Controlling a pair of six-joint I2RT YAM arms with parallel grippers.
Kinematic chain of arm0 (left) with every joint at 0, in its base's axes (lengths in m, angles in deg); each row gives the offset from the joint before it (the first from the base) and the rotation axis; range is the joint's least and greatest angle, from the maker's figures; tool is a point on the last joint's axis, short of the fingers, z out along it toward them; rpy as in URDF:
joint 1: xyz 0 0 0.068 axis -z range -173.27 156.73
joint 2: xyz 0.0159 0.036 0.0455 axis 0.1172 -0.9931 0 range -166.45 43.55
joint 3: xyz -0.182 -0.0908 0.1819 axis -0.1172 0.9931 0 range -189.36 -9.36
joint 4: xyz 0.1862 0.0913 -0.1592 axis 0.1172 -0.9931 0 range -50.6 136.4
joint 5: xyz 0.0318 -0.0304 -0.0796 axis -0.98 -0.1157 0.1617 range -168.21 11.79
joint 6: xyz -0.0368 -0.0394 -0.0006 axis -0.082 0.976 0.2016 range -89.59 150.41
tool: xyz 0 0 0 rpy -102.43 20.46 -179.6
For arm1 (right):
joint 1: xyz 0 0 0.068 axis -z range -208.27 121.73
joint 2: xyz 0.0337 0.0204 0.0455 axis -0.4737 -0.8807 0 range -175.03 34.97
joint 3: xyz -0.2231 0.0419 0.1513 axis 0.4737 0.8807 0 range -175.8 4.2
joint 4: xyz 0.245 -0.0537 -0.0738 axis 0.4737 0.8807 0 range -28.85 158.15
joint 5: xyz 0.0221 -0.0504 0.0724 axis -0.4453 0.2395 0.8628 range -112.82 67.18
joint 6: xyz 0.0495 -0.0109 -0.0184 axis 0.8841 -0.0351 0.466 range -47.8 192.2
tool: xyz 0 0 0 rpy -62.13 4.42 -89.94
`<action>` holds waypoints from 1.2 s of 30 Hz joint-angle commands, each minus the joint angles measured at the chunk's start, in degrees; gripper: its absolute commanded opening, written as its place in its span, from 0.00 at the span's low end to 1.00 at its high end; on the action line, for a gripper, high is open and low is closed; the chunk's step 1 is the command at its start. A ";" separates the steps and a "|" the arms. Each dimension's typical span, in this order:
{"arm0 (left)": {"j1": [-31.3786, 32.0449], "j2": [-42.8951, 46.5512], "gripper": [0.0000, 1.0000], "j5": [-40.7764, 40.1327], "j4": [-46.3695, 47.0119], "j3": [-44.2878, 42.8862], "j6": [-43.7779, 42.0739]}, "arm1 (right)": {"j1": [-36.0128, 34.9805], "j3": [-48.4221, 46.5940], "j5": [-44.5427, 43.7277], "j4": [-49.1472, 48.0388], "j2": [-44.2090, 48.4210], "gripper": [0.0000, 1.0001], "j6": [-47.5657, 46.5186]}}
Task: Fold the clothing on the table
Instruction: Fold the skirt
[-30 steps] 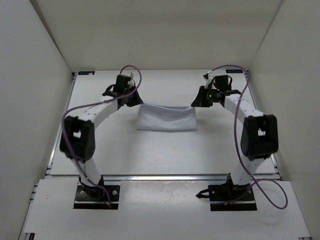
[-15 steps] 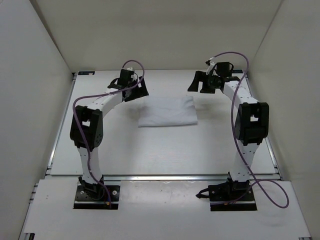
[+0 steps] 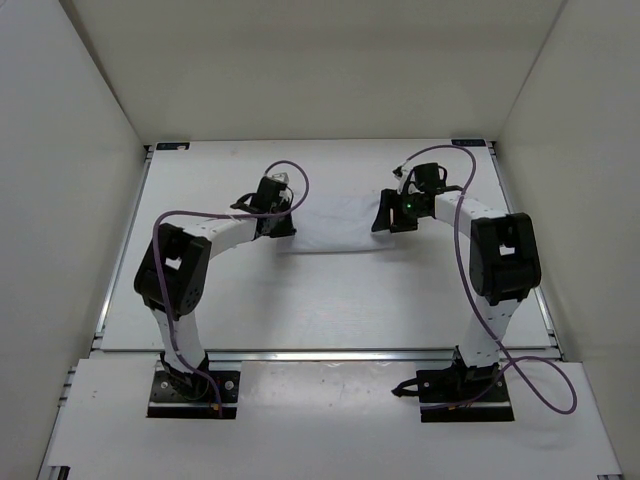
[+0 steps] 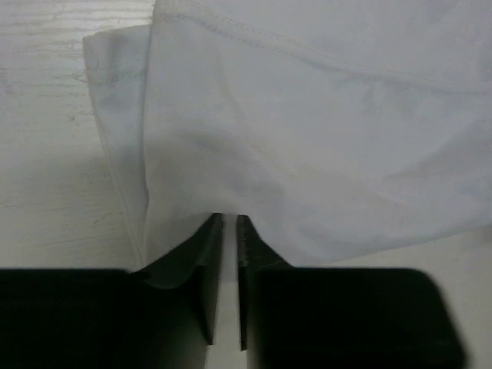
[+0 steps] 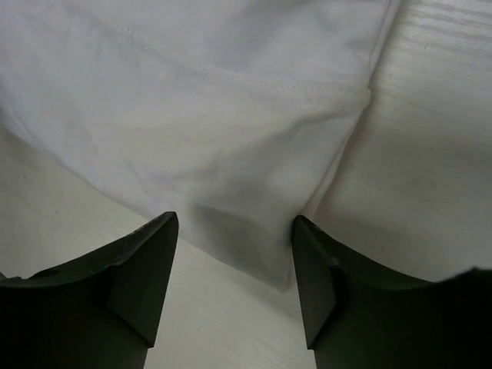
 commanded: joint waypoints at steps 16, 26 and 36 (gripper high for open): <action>1.92 -2.66 0.00 -3.92 -14.63 -0.37 -0.68 | -0.02 3.95 -0.98 -0.82 -2.04 0.19 -0.63; 2.89 6.39 0.00 -1.55 -22.99 4.03 -1.29 | 1.22 12.83 -1.15 3.57 7.63 0.25 -1.24; -0.54 8.17 0.45 1.53 -19.49 -3.35 -3.67 | 1.74 8.61 -2.82 7.18 9.48 0.67 -1.50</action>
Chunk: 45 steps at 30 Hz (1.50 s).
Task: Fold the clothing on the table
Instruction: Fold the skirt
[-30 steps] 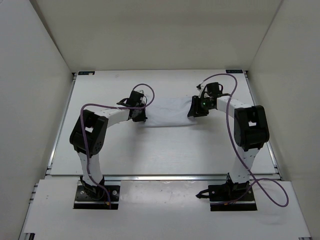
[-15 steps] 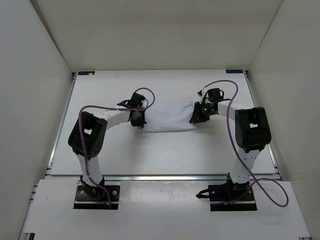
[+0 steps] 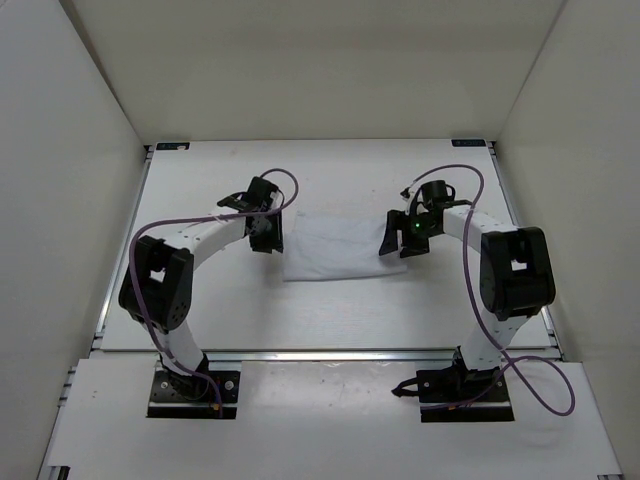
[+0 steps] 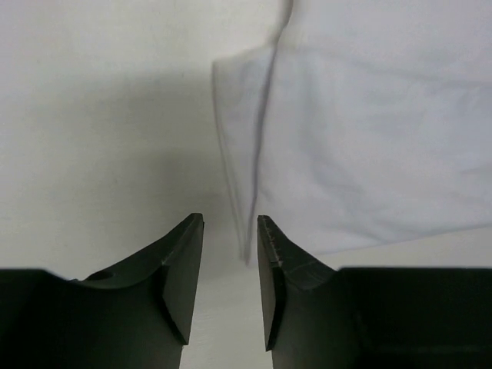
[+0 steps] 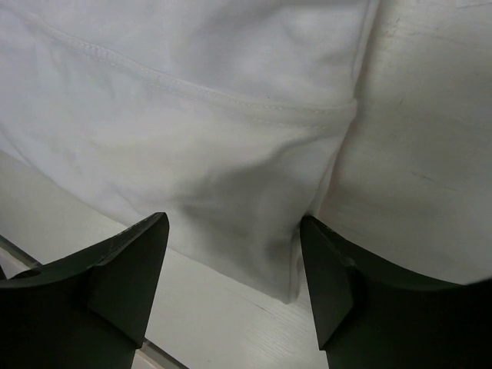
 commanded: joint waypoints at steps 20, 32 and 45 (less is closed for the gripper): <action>3.87 -9.46 0.02 -4.13 4.11 -3.29 -1.55 | 0.06 -1.00 -4.48 0.95 -4.85 0.42 -1.75; 5.37 -13.93 0.00 0.86 5.42 -4.34 -1.20 | 2.95 -3.10 -3.51 0.41 -4.86 0.00 0.10; 12.05 -22.72 0.00 9.31 12.72 -11.63 2.58 | -7.30 -22.97 0.78 9.21 -2.30 0.00 -4.74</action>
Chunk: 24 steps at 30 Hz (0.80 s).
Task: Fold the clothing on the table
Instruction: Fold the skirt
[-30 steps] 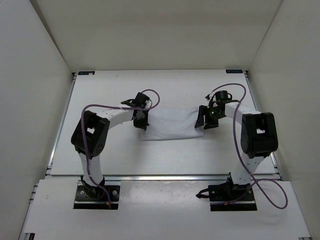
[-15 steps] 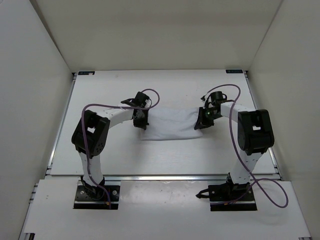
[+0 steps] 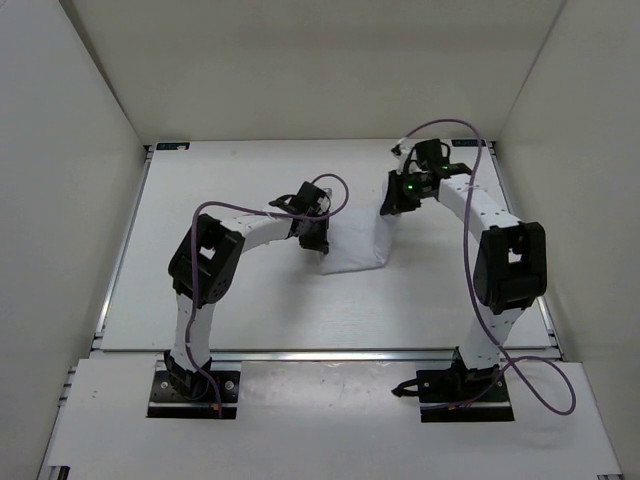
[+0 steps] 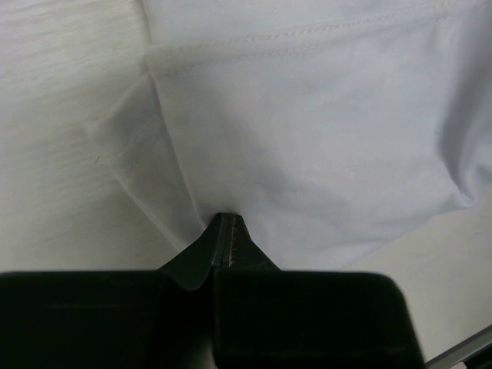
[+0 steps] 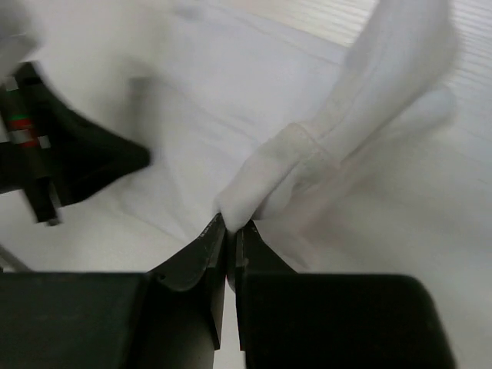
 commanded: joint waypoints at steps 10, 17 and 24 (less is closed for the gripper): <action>-1.58 -6.71 0.00 7.93 4.65 2.42 3.38 | -20.76 -2.06 7.06 -1.01 -3.50 0.00 0.64; -3.08 -4.35 0.00 10.48 6.94 5.41 5.84 | -19.53 0.66 7.32 -1.36 -4.92 0.23 1.53; -7.90 5.22 0.23 14.08 9.84 8.23 8.13 | -12.07 10.31 14.18 -16.54 6.74 0.87 8.37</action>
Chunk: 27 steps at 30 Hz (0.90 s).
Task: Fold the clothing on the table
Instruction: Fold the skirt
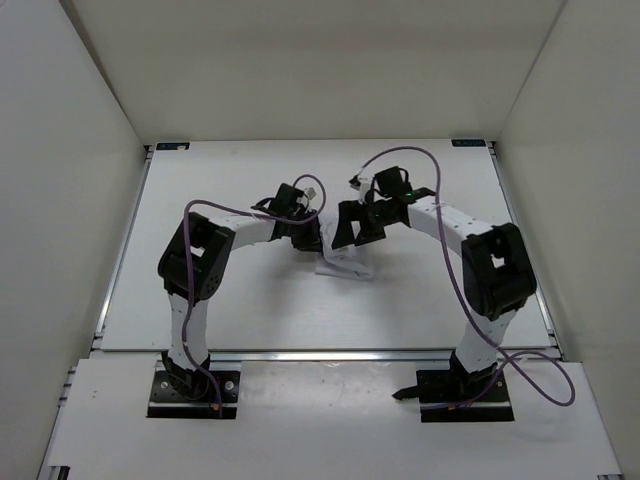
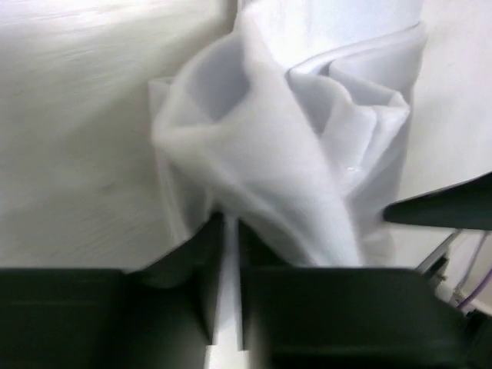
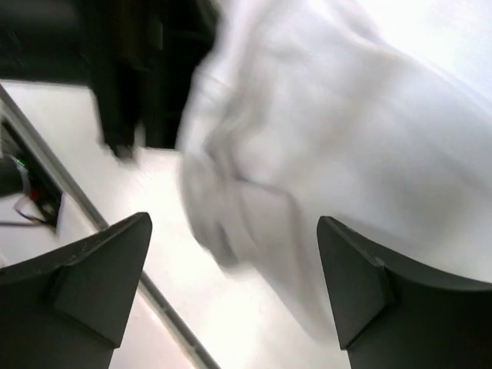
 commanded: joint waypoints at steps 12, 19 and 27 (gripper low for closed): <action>-9.19 14.04 0.50 -2.60 -7.55 -2.09 -1.61 | 10.52 9.62 -1.54 -11.54 15.23 0.00 3.76; -4.63 15.11 0.39 -2.16 -8.08 -5.33 -3.27 | 3.40 9.72 -2.68 -11.17 5.92 0.00 2.43; 4.34 11.59 0.00 -4.27 -11.16 -1.56 -5.30 | 4.18 6.99 -2.25 -11.35 -2.00 0.01 2.52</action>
